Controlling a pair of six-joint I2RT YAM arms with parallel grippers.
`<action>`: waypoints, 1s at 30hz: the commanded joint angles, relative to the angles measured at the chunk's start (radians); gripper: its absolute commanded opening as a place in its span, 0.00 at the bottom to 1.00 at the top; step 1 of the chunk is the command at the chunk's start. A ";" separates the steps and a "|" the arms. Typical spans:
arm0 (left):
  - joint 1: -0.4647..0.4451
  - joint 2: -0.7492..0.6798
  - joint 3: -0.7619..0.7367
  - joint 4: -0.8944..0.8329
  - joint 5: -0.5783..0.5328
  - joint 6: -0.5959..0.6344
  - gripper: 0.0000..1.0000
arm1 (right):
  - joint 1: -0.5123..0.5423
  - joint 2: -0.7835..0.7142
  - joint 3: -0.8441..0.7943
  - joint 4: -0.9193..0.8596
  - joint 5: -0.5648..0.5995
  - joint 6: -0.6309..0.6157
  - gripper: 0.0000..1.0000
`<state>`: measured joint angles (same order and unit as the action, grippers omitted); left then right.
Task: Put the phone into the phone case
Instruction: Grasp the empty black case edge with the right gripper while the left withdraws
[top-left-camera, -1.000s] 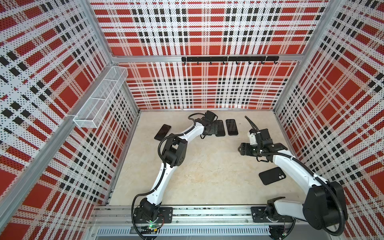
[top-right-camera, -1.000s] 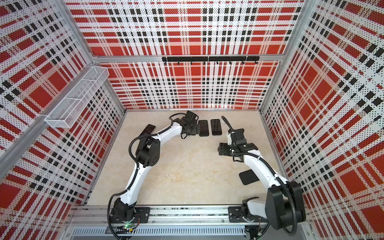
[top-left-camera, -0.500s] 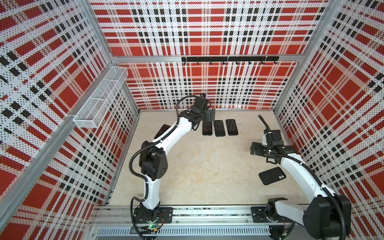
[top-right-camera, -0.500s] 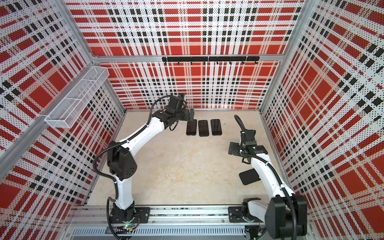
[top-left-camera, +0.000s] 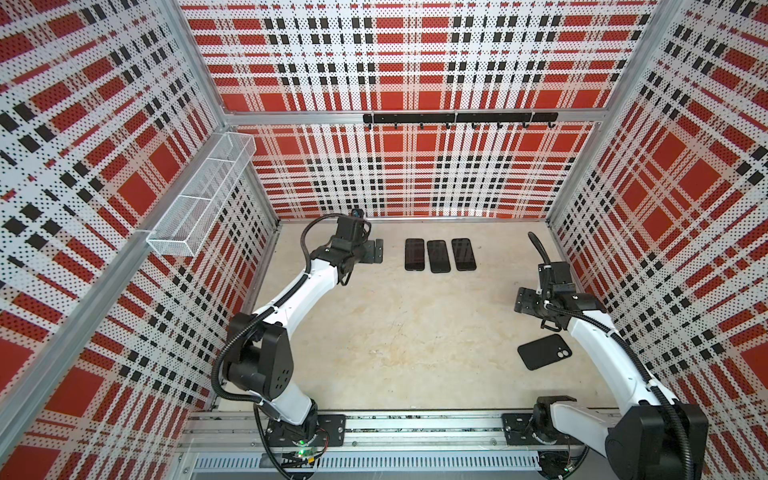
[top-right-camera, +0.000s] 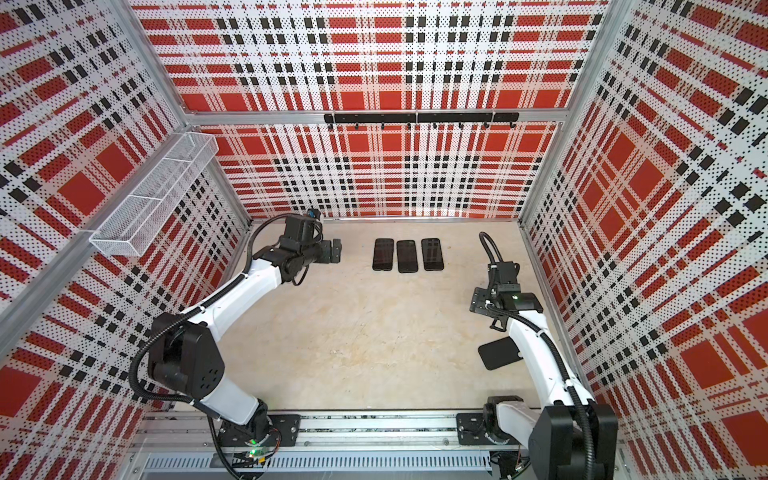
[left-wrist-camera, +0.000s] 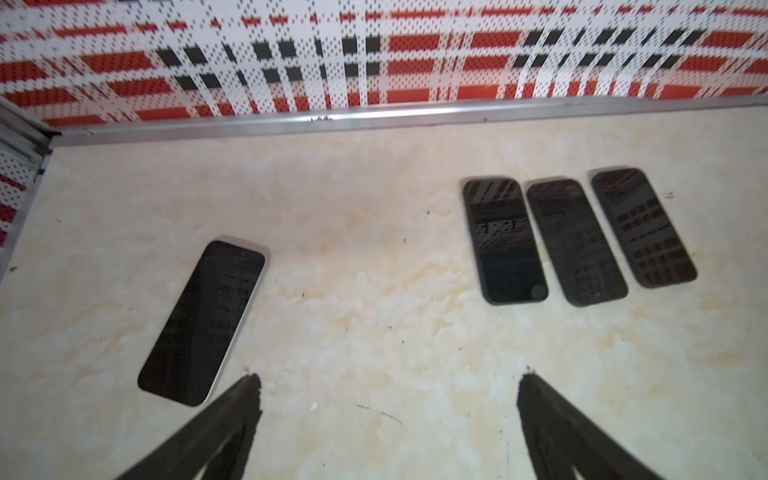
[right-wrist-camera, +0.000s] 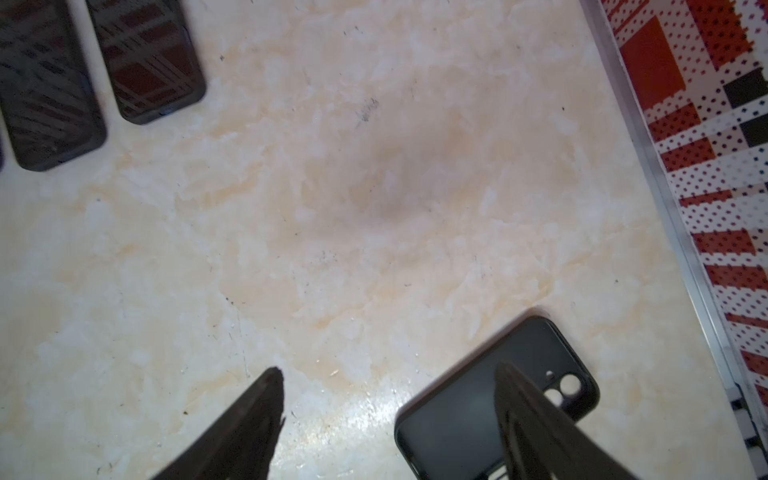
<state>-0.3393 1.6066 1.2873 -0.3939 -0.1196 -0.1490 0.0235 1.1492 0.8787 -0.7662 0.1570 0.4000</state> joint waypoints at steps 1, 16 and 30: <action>0.012 -0.048 -0.083 0.073 0.009 0.020 0.98 | -0.032 0.038 -0.018 -0.055 -0.018 0.065 0.77; -0.008 0.030 -0.086 0.051 0.043 0.015 0.98 | -0.158 0.201 -0.126 0.014 -0.082 0.081 0.52; -0.009 0.011 -0.073 0.040 0.079 0.010 0.98 | -0.215 0.271 -0.140 0.043 -0.069 0.068 0.46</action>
<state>-0.3439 1.6306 1.1847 -0.3519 -0.0589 -0.1368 -0.1795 1.4033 0.7414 -0.7486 0.0814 0.4675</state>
